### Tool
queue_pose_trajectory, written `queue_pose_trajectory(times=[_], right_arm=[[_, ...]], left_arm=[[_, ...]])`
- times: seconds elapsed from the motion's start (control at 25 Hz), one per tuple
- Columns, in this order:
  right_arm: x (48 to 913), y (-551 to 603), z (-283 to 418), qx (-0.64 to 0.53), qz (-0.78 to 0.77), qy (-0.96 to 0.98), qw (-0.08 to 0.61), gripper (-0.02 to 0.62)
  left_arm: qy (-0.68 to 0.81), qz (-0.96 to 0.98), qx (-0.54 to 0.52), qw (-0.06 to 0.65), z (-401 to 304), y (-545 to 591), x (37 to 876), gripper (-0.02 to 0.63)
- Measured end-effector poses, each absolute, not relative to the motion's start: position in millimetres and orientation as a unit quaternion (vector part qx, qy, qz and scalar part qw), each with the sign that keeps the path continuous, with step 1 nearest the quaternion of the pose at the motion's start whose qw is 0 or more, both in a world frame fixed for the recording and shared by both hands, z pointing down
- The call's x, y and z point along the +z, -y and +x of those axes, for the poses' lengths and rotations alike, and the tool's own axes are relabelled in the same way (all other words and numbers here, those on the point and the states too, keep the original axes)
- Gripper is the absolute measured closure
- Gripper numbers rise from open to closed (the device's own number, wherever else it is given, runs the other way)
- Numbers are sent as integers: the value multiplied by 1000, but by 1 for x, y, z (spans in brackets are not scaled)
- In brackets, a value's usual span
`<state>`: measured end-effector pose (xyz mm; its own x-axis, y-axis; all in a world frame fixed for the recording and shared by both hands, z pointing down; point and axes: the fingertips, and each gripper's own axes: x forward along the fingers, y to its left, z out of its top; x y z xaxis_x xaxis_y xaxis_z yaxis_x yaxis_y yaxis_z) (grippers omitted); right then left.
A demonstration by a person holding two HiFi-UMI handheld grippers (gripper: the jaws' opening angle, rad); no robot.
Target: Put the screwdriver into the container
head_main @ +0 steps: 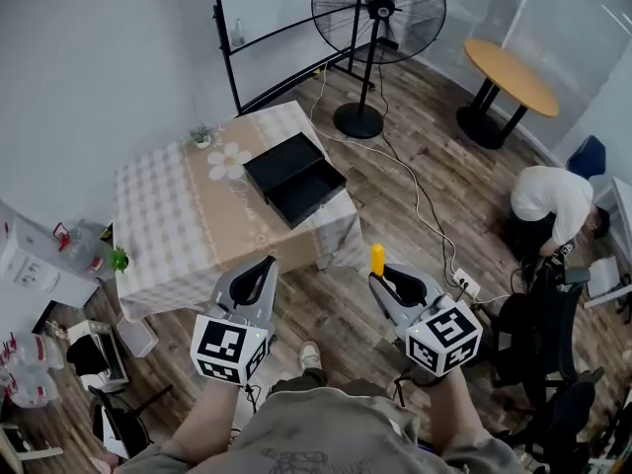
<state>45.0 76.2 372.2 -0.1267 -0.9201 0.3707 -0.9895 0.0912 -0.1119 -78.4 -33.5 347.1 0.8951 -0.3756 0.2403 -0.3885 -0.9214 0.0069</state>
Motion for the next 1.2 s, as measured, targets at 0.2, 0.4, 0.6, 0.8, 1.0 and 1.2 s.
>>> queue_pose_trajectory(times=[0.2,0.4,0.6,0.8,1.0,1.2], right_arm=[[392,-24,54,184,633,736,151,495],[422,5,66,178,617,727,242,495],[449,32,74,188,585,741,271,495],[471,63,85,182,540,758,317,495],[495,100,108,194,495,779,332,495],[512,140,128,188,437,800,366,495]], left_arm=[[192,971,138,34,-67,79,362,606],[193,967,158,50,-56,103,384,606],[196,962,182,57,-41,126,407,606],[207,954,204,78,-23,146,427,606],[222,941,235,104,5,174,451,606],[256,924,256,128,27,207,472,606]])
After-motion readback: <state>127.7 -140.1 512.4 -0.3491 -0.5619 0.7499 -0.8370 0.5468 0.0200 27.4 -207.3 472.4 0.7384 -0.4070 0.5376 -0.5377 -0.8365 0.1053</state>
